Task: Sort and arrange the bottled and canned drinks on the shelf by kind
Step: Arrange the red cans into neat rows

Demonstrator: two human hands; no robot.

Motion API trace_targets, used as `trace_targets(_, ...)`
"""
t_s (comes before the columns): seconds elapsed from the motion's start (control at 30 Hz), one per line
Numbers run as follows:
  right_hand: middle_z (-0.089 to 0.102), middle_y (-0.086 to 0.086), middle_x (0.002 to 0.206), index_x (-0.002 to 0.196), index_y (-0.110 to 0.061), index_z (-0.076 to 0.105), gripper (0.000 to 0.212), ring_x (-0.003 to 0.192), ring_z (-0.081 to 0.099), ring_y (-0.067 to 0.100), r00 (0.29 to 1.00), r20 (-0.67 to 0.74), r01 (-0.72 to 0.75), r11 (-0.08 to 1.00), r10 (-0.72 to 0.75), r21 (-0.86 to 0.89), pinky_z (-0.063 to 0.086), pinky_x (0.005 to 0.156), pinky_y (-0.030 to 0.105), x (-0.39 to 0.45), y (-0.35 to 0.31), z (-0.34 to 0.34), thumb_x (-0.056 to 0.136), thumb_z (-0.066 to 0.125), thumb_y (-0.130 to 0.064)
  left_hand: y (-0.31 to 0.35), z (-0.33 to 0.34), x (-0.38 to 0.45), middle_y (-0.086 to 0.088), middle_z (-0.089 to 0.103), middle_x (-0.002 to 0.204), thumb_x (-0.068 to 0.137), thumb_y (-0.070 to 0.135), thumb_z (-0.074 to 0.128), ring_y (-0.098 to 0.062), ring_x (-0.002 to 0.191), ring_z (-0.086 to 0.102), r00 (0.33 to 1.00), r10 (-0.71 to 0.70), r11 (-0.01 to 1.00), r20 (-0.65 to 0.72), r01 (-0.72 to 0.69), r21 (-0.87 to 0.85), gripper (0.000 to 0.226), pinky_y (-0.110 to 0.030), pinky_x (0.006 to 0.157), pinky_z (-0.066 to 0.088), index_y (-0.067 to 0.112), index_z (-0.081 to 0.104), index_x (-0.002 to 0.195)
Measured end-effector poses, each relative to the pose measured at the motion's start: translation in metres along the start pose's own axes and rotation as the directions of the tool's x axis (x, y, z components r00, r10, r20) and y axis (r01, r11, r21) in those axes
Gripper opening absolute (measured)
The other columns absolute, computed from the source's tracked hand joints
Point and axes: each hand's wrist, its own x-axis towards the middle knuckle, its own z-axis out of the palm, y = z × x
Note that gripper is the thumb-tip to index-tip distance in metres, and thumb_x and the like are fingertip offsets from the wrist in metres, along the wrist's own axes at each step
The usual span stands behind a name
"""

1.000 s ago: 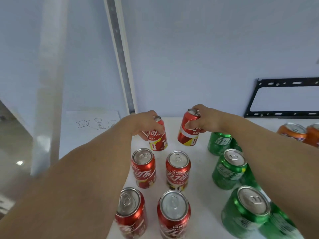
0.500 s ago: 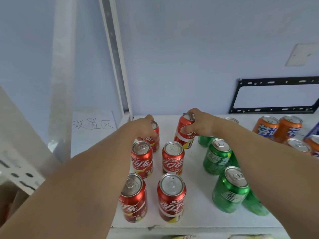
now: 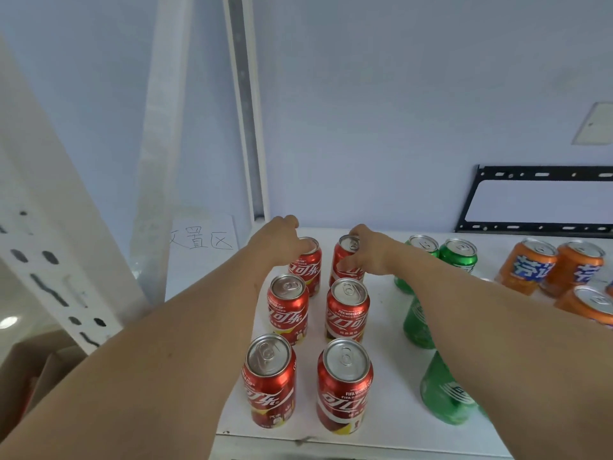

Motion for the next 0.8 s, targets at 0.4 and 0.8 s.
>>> trace_targets(0.4,0.044,0.01,0.147,0.15,-0.02,0.027,0.092,0.128,0.047,0.03,0.999,-0.029,-0.022,0.997,0.024,0.072,0.04,0.099,0.037,-0.003,0.003,0.001,0.077,0.08,-0.04,0.0,0.015,-0.005,-0.005,0.051,0.14,0.081,0.046,0.073,-0.022,0.117,0.053,0.992,-0.057,0.956,0.112,0.087,-0.28,0.073,-0.034,0.094,0.045,0.019,0.043,0.142)
trace_targets(0.8,0.05,0.012,0.141,0.146,-0.015,0.033,0.084,0.122,0.051,0.029,0.995,-0.086,-0.038,0.999,0.041,0.034,0.043,0.093,0.035,-0.008,0.0,0.011,0.079,0.078,-0.038,-0.001,0.011,-0.003,-0.009,0.051,0.143,0.082,0.033,0.077,-0.028,0.124,0.052,0.989,-0.066,0.977,0.133,0.092,-0.194,0.075,-0.033,0.096,0.043,0.016,0.041,0.146)
